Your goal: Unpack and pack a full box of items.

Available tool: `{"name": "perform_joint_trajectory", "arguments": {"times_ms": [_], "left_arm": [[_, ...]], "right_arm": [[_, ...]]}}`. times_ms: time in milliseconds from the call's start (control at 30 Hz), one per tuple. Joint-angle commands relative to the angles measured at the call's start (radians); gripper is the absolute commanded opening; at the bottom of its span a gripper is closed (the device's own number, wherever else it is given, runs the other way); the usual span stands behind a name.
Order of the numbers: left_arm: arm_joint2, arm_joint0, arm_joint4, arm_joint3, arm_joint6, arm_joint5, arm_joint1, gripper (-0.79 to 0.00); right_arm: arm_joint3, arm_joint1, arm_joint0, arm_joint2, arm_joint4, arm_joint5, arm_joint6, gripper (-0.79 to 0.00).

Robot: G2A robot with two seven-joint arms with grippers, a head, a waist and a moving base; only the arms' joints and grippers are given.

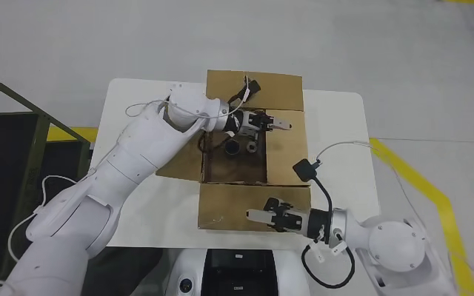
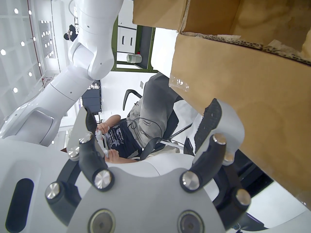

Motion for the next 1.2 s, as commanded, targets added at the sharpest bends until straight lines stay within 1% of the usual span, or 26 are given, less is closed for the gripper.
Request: {"name": "perform_joint_trajectory", "arguments": {"times_ms": [0, 133, 200, 500, 633, 800, 1167], "left_arm": [[0.01, -0.002, 0.027, 0.008, 0.023, 0.001, -0.006, 0.0], [0.022, 0.0, 0.067, 0.022, 0.059, -0.003, -0.016, 0.0], [0.026, 0.005, 0.066, 0.031, 0.055, -0.011, -0.021, 0.0], [0.027, 0.02, 0.071, 0.068, 0.081, -0.091, -0.042, 0.0], [0.012, 0.027, 0.052, 0.071, 0.081, -0.132, -0.048, 0.0], [-0.022, 0.039, 0.022, 0.06, 0.072, -0.173, -0.047, 0.0], [-0.091, 0.078, -0.005, -0.008, 0.047, -0.207, -0.038, 0.0]], "right_arm": [[0.002, 0.002, -0.006, 0.009, 0.01, 0.008, -0.014, 0.0], [0.008, 0.005, -0.013, 0.021, 0.025, 0.021, -0.037, 0.0], [0.011, 0.006, -0.014, 0.023, 0.032, 0.024, -0.044, 0.0], [0.031, 0.013, -0.011, 0.019, 0.043, 0.024, -0.058, 0.0], [0.042, 0.016, -0.007, 0.013, 0.047, 0.028, -0.065, 0.0], [0.051, 0.019, 0.001, -0.002, 0.048, 0.036, -0.071, 0.0], [0.098, 0.024, 0.028, -0.043, 0.049, 0.063, -0.094, 0.0]]}}
